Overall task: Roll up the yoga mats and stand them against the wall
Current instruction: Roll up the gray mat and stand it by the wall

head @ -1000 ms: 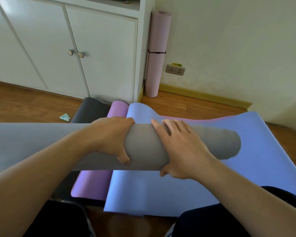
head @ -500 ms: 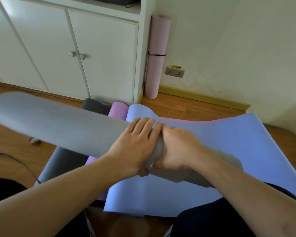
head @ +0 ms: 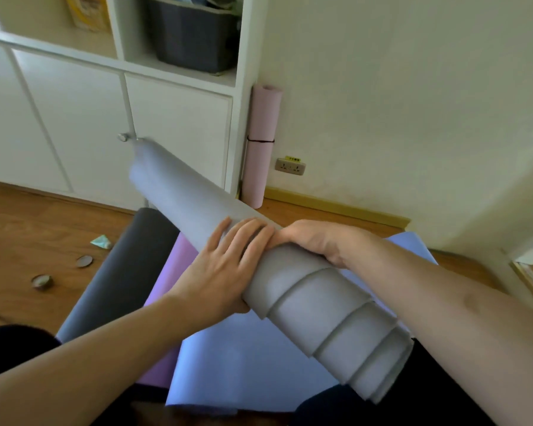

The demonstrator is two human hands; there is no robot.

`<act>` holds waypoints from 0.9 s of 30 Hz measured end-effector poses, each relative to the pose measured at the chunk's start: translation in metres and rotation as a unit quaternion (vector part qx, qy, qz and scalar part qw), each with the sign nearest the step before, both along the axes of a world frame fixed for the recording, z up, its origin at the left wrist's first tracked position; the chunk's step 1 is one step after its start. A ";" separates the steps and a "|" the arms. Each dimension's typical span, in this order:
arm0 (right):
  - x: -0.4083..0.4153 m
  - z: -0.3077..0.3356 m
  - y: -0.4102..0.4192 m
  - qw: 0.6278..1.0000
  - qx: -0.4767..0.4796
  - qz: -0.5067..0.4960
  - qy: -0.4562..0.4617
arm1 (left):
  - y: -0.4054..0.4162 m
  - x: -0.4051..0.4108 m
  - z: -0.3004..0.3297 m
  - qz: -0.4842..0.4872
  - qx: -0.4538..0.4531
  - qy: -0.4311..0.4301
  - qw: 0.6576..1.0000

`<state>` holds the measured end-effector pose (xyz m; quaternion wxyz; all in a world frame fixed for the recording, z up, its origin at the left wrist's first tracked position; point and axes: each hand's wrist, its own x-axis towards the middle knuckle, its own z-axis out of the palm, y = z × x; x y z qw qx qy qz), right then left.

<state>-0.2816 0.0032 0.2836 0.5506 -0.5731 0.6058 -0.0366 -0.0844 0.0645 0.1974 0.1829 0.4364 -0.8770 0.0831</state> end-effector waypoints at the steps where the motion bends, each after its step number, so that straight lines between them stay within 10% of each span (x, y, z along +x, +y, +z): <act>1: -0.002 0.002 0.006 0.999 0.017 0.006 -0.038 | 0.004 0.001 0.004 -0.010 -0.004 0.013 1.000; 12: -0.027 0.052 0.031 0.963 -0.035 -0.125 -0.238 | 0.024 0.025 0.089 0.015 0.126 0.326 0.937; 17: -0.022 0.152 0.067 0.904 -0.281 -0.163 -0.279 | 0.026 0.015 0.136 0.021 0.103 0.381 0.918; 27: -0.021 0.250 0.110 0.785 -0.613 0.049 -0.070 | 0.024 -0.040 0.147 0.005 0.212 0.482 0.850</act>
